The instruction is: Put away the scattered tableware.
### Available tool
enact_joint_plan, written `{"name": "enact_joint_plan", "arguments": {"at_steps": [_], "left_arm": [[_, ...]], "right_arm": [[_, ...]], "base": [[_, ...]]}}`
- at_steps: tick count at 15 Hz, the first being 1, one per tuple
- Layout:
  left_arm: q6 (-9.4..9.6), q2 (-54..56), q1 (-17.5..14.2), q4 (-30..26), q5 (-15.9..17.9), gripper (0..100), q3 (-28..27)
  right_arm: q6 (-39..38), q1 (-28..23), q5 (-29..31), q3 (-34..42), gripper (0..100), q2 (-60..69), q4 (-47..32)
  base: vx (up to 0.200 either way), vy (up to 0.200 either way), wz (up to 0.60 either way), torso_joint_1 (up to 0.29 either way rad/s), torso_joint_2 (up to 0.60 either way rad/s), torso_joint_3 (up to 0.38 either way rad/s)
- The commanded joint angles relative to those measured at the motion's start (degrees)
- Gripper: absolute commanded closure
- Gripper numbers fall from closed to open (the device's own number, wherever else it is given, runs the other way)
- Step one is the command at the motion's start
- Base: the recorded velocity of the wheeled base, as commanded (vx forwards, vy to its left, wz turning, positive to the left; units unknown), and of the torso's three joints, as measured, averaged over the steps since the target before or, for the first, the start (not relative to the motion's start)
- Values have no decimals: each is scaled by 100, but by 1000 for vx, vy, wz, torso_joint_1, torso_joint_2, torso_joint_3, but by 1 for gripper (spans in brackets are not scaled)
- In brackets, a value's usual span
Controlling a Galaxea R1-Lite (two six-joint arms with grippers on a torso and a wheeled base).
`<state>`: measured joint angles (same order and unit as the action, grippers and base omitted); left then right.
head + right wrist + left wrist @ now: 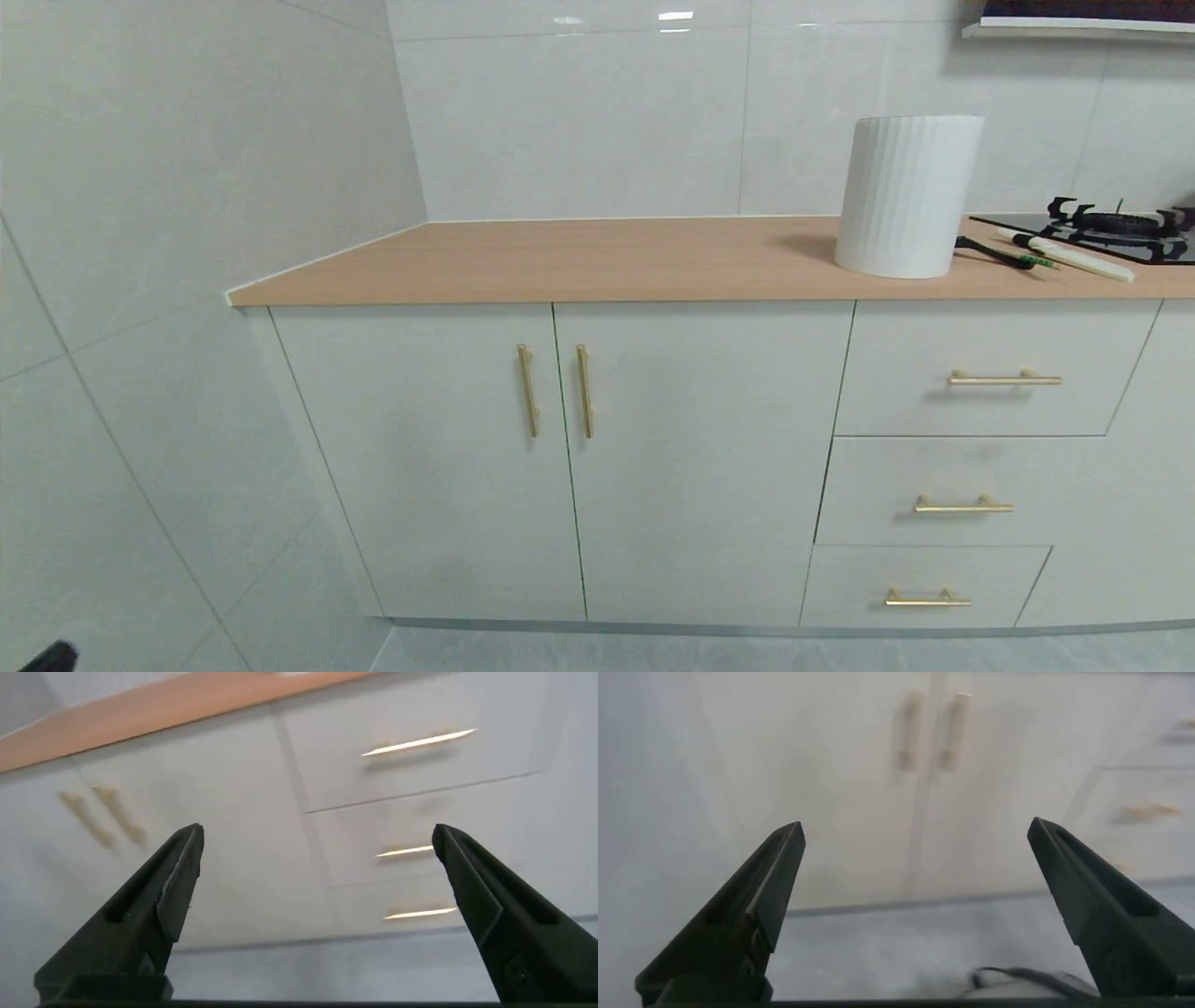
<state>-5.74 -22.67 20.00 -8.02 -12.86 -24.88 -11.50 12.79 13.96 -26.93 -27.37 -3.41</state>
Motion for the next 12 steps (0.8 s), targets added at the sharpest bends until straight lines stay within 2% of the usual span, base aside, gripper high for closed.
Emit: {"name": "enact_joint_plan", "arguments": {"at_steps": [1,3,4,5,6,7,8,9,11,12], "left_arm": [[680,1749,-858,-622,-67,0,-8],[785,1723,-955,-604,-577,0,10],[1049,1714,-1016,-595,-560,0,18],[1444,1714,-1245,-569,-577,0,54],[1453,1723,-1368,-472,-586,0,115],[1444,1731,-1535,-340,-586,0,185],[1506,2004,-1869,-253,-542,0,361],[1567,2267,-1974,-244,-498,0,607],[1488,2267,-1992,37,-577,0,1170],[1392,2267,-1992,248,-551,0,1442]], "right_arm": [[710,-479,54,170,0,2183,-1021],[719,-628,432,188,0,2157,-1030],[736,-708,459,197,0,2157,-1039],[789,-1173,371,276,0,2306,-1056],[895,-1428,142,373,0,2447,-1056],[921,-1402,125,469,0,2473,-1030],[886,-1402,336,513,0,2473,-1030],[895,-1402,415,654,0,2473,-1021],[903,-1393,415,1146,0,2526,-924],[939,-1332,380,1471,0,2710,-801]], "base": [[0,0,0,0,0,0],[0,0,0,0,0,0],[0,0,0,0,0,0],[0,0,0,0,0,0],[0,0,0,0,0,0],[0,0,0,0,0,0],[0,0,0,0,0,0],[0,0,0,0,0,0],[0,0,0,0,0,0],[0,0,0,0,0,0]]}}
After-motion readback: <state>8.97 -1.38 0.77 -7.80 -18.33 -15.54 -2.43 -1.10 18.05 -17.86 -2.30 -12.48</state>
